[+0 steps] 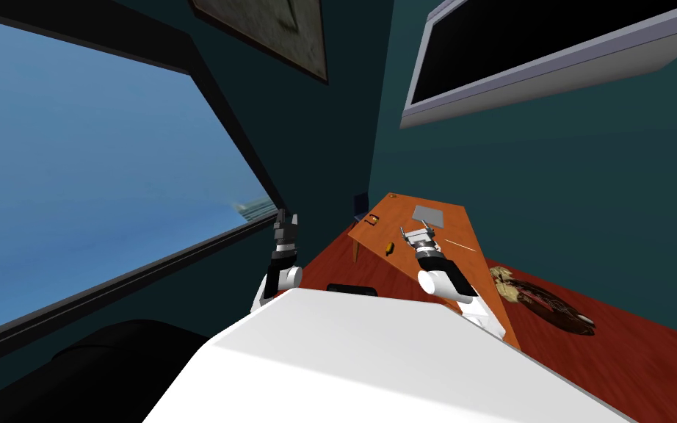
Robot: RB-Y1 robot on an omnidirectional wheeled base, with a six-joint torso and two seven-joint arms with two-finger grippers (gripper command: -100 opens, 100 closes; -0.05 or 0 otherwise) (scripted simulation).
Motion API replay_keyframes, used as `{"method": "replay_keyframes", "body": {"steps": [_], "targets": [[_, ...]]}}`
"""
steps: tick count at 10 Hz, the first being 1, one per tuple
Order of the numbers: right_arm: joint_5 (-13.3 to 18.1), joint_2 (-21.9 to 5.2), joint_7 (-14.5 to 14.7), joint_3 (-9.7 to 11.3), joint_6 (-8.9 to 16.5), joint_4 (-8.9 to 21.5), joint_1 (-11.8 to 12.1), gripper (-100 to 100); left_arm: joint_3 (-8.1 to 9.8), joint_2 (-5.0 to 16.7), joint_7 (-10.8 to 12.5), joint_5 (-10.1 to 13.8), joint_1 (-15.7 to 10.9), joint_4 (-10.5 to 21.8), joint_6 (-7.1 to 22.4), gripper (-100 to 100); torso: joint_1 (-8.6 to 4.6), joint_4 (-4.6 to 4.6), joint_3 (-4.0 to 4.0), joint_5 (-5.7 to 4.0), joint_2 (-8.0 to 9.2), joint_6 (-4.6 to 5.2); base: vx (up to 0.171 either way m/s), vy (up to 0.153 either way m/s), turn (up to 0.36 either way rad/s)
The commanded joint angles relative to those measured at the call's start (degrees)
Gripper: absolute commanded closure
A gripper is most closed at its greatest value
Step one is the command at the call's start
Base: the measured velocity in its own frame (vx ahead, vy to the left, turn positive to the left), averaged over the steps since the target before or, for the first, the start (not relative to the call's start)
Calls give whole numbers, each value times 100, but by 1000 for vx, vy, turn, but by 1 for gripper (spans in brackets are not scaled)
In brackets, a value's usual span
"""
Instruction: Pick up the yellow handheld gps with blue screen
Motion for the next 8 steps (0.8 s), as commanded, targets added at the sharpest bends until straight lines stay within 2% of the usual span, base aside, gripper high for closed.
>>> {"method": "replay_keyframes", "body": {"steps": [1, 2, 3, 4, 5, 6, 7, 8], "targets": [[-196, -34, -286, -15, 286, 232, -106, -100, 0, 0, 0, 0, 0, 0, 0, 0, 0, 0, 0, 0, 0, 0, 45, 6, -33], [-196, -34, -329, -15, 287, 232, -106, -100, 0, 0, 0, 0, 0, 0, 0, 0, 0, 0, -1, 0, -3, 1, 35, 9, -19], [-372, -74, -551, -36, 544, 429, -203, -100, 0, 0, 0, 0, 0, 0, 0, 0, 1, 0, 0, 0, 0, 0, 38, 8, -34], [-372, -74, -607, -36, 544, 437, -203, -100, 0, 0, 0, 0, 0, 0, 0, 0, 1, 0, -1, 0, -2, 0, 31, 7, -12], [-550, -116, -808, -57, 804, 649, -305, -100, 0, 0, 0, 0, 0, 0, 0, 0, 0, 0, 0, 0, 1, 0, 40, 7, -31], [-550, -116, -886, -57, 804, 652, -305, -100, 0, 0, 0, 0, 0, 0, 0, 0, -1, 0, -1, 0, -2, 1, 31, 5, -18], [-727, -159, -1103, -78, 1045, 876, -410, -100, 0, 0, 0, 0, 0, 0, 0, 0, 0, 0, 1, 0, 2, 0, 39, 0, -33], [-727, -159, -1164, -78, 1065, 876, -410, -100, 0, 0, 0, 0, 0, 0, 0, 0, -3, 0, -1, -1, -1, 0, 36, 2, -15]]}}
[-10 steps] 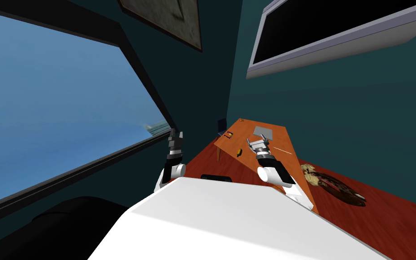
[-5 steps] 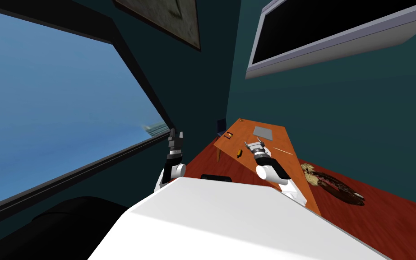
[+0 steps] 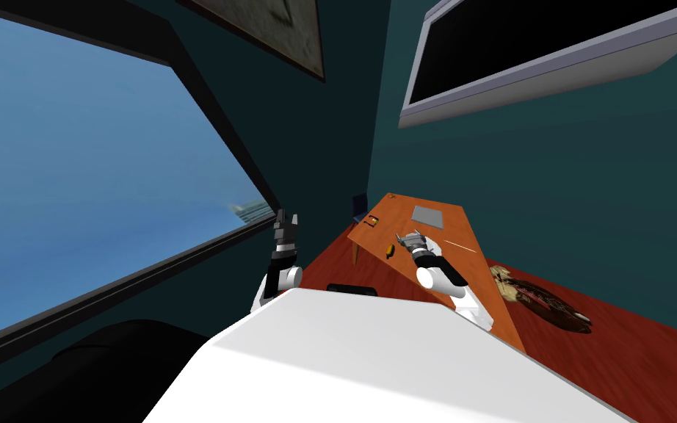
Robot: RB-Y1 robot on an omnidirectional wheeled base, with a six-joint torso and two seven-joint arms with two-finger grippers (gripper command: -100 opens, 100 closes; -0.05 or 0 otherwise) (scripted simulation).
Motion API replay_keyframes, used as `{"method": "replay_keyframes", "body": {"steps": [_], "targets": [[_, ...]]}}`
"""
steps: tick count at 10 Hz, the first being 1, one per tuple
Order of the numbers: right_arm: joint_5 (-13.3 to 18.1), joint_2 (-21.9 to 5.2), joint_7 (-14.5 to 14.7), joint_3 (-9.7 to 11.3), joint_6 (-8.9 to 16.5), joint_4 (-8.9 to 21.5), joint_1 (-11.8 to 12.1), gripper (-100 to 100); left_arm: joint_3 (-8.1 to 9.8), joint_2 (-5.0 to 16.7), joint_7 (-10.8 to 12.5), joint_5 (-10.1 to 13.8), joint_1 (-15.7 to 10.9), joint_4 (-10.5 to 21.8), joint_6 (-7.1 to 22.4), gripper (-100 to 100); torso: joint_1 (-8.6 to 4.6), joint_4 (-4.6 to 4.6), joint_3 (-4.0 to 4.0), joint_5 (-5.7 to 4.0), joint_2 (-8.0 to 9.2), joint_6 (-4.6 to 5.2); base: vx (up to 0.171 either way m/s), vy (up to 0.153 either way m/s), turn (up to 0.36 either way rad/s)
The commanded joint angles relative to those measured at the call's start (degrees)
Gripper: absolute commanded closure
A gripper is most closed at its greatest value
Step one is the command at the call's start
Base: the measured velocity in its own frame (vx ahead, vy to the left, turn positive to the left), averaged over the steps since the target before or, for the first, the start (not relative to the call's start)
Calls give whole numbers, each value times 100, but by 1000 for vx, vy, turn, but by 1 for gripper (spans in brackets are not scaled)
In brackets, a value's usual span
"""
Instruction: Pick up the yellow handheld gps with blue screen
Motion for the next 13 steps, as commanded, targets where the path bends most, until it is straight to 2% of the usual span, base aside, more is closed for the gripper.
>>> {"method": "replay_keyframes", "body": {"steps": [1, 2, 3, 4, 5, 6, 7, 8, 9, 10, 11, 12, 13], "targets": [[-207, -60, -286, -26, 286, 278, -138, -100, 0, 0, 0, 0, 0, 0, 0, 0, 0, 0, 0, 0, 0, 0, 44, 8, -34], [-207, -60, -347, -26, 318, 278, -138, -100, 0, 0, 0, 0, 0, 0, 0, 0, 1, -1, -2, 0, -3, 0, 35, 10, -13], [-385, -106, -555, -47, 559, 517, -250, -100, 0, 0, 0, 0, 0, 0, 0, 0, 1, 0, 0, 1, 0, 0, 33, 6, -31], [-385, -106, -620, -47, 580, 517, -250, -100, 0, 0, 0, 0, 0, 0, 0, 0, 1, 0, 0, 0, 0, 0, 30, 7, -16], [-561, -153, -829, -68, 804, 761, -363, -100, 0, 0, 0, 0, 0, 0, 0, 0, 1, 0, 1, 0, 2, 0, 37, 6, -33], [-561, -153, -891, -68, 841, 761, -363, -100, 0, 0, 0, 0, 0, 0, 0, 0, 0, 0, 0, 0, 0, 0, 34, 7, -14], [-735, -201, -1109, -90, 1100, 950, -478, -100, 0, 0, 0, 0, 0, 0, 0, 0, 1, 0, 1, 1, 1, 0, 42, 12, -33], [-735, -201, -1157, -90, 1100, 1007, -478, -100, 0, 0, 0, 0, 0, 0, 0, 0, 3, 0, -1, 1, -2, 0, 35, 6, -16], [-906, -249, -1389, -111, 1355, 1208, -592, -100, 0, 0, 0, 0, 0, 0, 0, 0, 0, 0, 0, 0, 0, 0, 40, 3, -25], [-906, -249, -1418, -111, 1355, 1254, -592, -100, 0, 0, 0, 0, 0, 0, 0, 0, 0, 0, -1, 0, -2, 0, 32, 5, -16], [-1074, -298, -1642, -132, 1579, 1498, -705, -100, 0, 0, 0, 0, 0, 0, 0, 0, 0, 0, 0, 0, 1, 0, 36, 1, -35], [-1074, -298, -1674, -132, 1605, 1498, -705, -100, 0, 0, 0, 0, 0, 0, 0, 0, -1, 0, 1, 0, 1, 1, 32, 5, -15], [-1237, -347, -1906, -153, 1849, 1739, -815, -100, 0, 0, 0, 0, 0, 0, 0, 0, 0, 0, 1, 0, 2, 0, 37, 8, -29]]}}
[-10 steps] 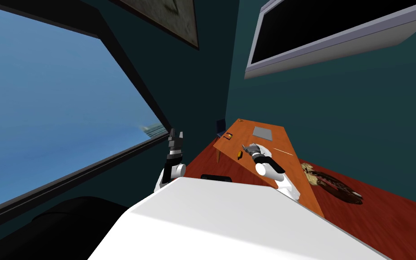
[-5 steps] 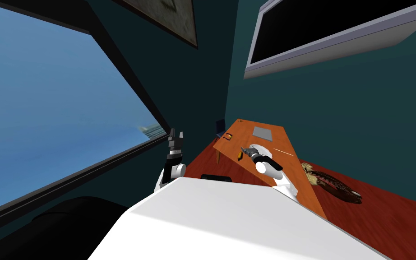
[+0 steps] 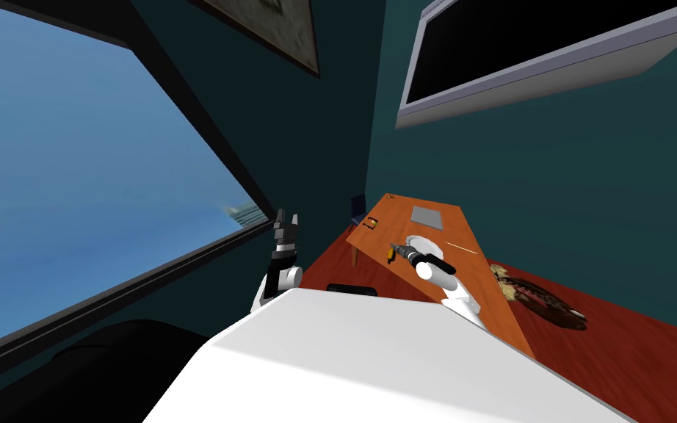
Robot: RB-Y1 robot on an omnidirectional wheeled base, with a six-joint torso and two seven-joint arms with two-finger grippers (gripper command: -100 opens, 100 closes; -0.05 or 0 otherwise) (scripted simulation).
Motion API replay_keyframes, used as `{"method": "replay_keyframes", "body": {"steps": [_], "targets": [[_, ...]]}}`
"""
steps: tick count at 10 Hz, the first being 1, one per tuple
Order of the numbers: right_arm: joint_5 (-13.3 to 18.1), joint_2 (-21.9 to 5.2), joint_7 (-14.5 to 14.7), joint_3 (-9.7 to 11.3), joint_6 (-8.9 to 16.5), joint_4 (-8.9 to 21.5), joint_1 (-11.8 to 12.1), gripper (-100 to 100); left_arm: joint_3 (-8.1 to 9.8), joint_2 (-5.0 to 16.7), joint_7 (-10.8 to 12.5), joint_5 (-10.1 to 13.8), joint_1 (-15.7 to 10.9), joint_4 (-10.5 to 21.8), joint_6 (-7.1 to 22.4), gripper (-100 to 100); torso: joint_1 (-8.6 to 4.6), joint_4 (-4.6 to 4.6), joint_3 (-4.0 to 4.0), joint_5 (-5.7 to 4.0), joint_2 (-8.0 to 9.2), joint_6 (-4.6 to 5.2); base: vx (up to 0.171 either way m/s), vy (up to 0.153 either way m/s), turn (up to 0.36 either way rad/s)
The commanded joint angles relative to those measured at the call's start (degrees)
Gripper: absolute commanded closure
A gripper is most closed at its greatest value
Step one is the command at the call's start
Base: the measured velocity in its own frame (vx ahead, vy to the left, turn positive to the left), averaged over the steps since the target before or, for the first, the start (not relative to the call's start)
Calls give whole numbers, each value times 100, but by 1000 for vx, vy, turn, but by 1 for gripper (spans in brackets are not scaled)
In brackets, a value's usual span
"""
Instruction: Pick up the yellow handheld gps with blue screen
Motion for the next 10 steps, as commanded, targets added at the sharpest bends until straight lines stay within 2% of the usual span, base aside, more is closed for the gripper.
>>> {"method": "replay_keyframes", "body": {"steps": [1, 2, 3, 4, 5, 6, 8, 9, 10], "targets": [[-260, -90, -286, -24, 286, 286, -170, -100, 0, 0, 0, 0, 0, 0, 0, 0, 0, 0, 0, 0, 0, 0, 52, 10, -44], [-260, -90, -390, -24, 368, 380, -170, -100, 0, 0, 0, 0, 0, 0, 0, 0, 0, -1, -3, 0, -5, 0, 41, 6, -16], [-411, -139, -593, -43, 585, 600, -271, -100, 0, 0, 0, 0, 0, 0, 0, 0, 0, -1, -2, 0, -2, 0, 33, 5, -26], [-411, -139, -621, -43, 595, 606, -271, -100, 0, 0, 0, 0, 0, 0, 0, 0, -1, 0, 0, 0, 0, 0, 24, 5, -16], [-555, -187, -841, -61, 812, 820, -366, -100, 0, 0, 0, 0, 0, 0, 0, 0, -1, 1, 2, 0, 4, 0, 27, 4, -28], [-555, -187, -841, -61, 812, 820, -366, -100, 0, 0, 0, 0, 0, 0, 0, 0, -2, 1, 2, 0, 4, 0, 23, 2, -14], [-818, -281, -1199, -91, 1176, 1210, -533, -100, 0, 0, 0, 0, 0, 0, 0, 0, -2, 1, 2, 0, 4, 0, 37, 7, -28], [-818, -281, -1246, -91, 1209, 1210, -533, -100, 0, 0, 0, 0, 0, 0, 0, 0, 1, 0, 0, 0, -1, 0, 36, 12, -18], [-935, -325, -1428, -103, 1388, 1384, -606, -100, 0, 0, 0, 0, 0, 0, 0, 0, 2, 0, 0, 1, 1, -1, 32, 8, -22]]}}
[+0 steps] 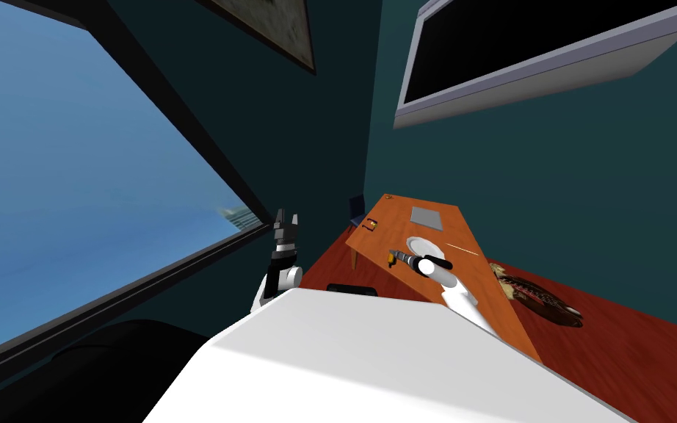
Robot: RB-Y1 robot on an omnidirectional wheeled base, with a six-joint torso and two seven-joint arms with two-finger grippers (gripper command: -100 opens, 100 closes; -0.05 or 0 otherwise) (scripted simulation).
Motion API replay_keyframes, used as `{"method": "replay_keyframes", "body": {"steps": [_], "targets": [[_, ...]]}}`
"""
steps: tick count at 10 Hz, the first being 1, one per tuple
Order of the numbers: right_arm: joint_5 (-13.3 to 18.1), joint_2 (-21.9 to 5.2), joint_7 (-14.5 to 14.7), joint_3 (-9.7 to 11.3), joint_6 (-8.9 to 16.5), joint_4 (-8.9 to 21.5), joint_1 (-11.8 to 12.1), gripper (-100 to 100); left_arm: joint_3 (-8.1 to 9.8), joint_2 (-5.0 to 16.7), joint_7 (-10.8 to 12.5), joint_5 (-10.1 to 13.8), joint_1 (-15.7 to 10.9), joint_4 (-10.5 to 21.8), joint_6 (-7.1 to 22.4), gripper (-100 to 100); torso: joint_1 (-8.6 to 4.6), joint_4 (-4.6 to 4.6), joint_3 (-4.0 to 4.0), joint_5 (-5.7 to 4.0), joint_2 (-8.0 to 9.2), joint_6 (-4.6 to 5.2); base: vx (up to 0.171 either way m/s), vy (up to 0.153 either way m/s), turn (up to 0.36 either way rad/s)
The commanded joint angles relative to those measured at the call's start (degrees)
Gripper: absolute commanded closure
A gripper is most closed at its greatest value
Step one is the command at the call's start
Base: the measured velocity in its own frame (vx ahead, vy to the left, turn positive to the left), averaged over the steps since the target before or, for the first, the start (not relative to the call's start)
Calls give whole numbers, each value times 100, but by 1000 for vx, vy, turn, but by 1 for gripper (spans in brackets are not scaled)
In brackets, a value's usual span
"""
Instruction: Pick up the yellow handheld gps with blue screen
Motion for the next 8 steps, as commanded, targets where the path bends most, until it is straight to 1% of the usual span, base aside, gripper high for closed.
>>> {"method": "replay_keyframes", "body": {"steps": [1, 2, 4, 5, 8], "targets": [[-149, -41, -278, -7, 252, 253, -93, -100, 0, 0, 0, 0, 0, 0, 0, 0, 0, 0, 0, 0, 0, 0, 36, 9, -27], [-149, -41, -278, -7, 252, 253, -93, -100, 0, 0, 0, 0, 0, 0, 0, 0, 0, 0, 0, 0, 0, 1, 26, 4, -10], [-327, -111, -560, -17, 529, 519, -193, -100, 0, 0, 0, 0, 0, 0, 0, 0, -1, 1, 2, 0, 3, 0, 29, 8, -16], [-327, -111, -560, -17, 529, 519, -193, -100, 0, 0, 0, 0, 0, 0, 0, 0, 0, 0, 1, 0, 2, 0, 25, 8, -6], [-514, -185, -879, -10, 850, 852, -254, -100, 0, 0, 0, 0, 0, 0, 0, 0, 2, 1, 3, 0, 5, 0, 26, 11, -12]]}}
